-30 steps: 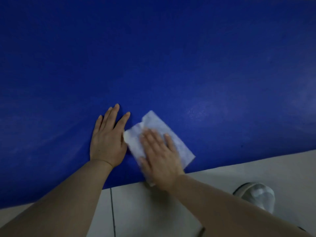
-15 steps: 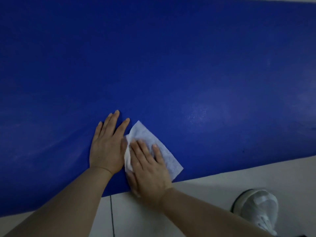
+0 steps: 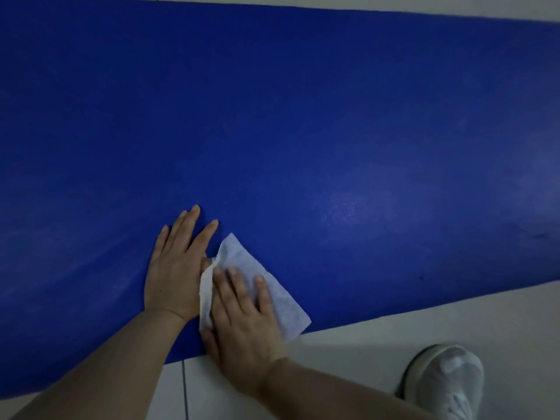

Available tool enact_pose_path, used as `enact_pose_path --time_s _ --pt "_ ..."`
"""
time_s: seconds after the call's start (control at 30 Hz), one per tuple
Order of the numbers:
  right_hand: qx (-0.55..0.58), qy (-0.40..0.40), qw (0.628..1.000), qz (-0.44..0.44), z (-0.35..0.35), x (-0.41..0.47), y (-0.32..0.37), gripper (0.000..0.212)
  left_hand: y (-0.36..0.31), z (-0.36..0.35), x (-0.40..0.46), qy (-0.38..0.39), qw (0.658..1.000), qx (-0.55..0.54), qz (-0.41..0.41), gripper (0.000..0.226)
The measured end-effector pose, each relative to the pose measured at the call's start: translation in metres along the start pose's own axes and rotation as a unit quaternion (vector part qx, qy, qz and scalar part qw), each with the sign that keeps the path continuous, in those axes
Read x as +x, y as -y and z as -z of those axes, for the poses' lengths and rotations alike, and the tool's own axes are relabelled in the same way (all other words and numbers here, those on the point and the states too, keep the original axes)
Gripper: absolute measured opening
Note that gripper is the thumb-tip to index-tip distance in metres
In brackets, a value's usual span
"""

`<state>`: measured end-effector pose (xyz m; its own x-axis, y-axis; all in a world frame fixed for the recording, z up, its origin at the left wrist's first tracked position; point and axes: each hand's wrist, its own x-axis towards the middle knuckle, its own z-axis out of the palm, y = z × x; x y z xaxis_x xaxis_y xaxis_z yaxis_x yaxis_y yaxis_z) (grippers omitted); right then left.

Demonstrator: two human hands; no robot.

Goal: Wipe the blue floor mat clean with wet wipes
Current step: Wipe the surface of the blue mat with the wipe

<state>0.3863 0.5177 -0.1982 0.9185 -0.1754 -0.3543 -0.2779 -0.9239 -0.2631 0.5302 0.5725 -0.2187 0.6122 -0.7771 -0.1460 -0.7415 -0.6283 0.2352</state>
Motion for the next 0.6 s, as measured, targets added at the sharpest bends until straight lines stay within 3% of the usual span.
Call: enact_pose_path --time_s 0.2,0.3,0.6 --pt "-0.115 0.034 0.982 0.143 0.001 -0.048 -0.085 0.06 -0.003 0.002 -0.001 -0.021 0.999 -0.029 0.009 0.059" --pt "-0.163 0.031 0.969 0.185 0.003 -0.059 -0.117 0.072 -0.004 0.003 -0.001 -0.026 0.999 -0.036 0.012 0.059" --pt "-0.125 0.044 0.971 0.2 0.009 -0.005 -0.043 0.066 -0.002 0.001 -0.001 -0.001 1.0 -0.013 0.014 0.059"
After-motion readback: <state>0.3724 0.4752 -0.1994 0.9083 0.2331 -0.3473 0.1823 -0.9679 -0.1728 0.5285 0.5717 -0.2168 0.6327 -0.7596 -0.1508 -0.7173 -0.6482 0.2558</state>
